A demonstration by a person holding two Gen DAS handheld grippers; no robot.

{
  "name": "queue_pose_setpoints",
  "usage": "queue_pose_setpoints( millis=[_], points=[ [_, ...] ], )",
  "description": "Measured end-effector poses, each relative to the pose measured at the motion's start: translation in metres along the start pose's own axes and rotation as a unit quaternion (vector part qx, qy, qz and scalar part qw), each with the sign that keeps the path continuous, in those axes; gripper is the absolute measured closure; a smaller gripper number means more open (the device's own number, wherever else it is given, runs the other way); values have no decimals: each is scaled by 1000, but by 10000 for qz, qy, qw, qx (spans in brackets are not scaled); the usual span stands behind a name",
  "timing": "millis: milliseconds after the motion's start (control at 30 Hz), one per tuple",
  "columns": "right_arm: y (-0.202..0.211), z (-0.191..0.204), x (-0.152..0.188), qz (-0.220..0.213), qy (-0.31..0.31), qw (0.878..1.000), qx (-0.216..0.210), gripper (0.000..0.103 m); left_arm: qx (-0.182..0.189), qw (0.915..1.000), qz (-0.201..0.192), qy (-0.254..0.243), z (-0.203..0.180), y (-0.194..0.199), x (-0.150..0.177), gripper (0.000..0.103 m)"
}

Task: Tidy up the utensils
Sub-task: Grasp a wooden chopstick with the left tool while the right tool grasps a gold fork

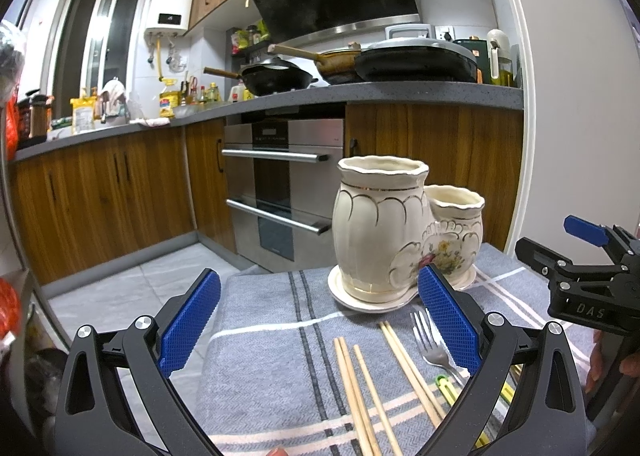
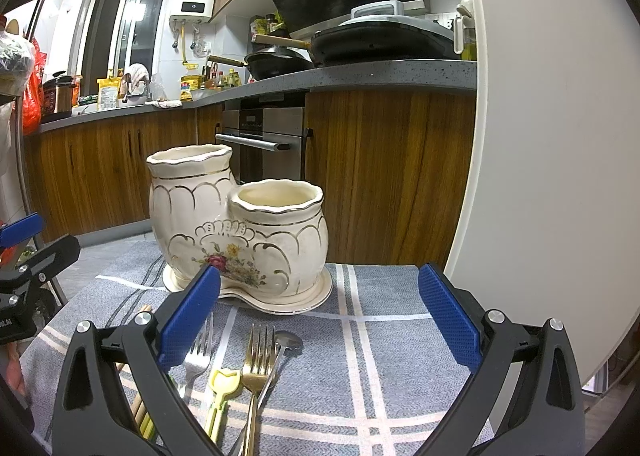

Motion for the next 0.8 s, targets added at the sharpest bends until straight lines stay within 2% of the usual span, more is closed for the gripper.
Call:
queue_pose_setpoints(
  millis=[133, 300, 400, 500, 633, 733, 800],
  points=[
    [3, -8, 2, -98, -163, 9998, 95, 5, 34, 10000, 0, 12, 5, 5, 0, 5],
    [7, -12, 5, 94, -108, 9999, 89, 5, 138, 9999, 67, 25, 10, 4, 3, 5],
    [8, -19, 3, 274, -83, 9995, 159, 5, 74, 9994, 332, -52, 19, -1, 7, 5],
    [4, -26, 6, 602, -214, 9979, -78, 5, 155, 9976, 682, 10, 26, -6, 15, 5],
    [-3, -32, 24, 1185, -401, 9909, -500, 5, 304, 9906, 1330, 22, 25, -17, 36, 5],
    [-10, -26, 46, 1661, -701, 9790, -956, 5, 392, 9871, 1547, 85, 25, -16, 47, 5],
    [-14, -21, 59, 1999, -814, 9703, -1094, 5, 447, 9857, 1620, 145, 25, -15, 51, 5]
  ],
)
Point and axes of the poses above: each gripper's, at about its wrist camera, not at the fingertips, and y roughly against the way its jaws point, z to its left, x to its underside, the point moved 9 cm from there along -y, roughly the way its jaws point, and after that the axes turned 2 degrees about -x, right-handed, at the moved point
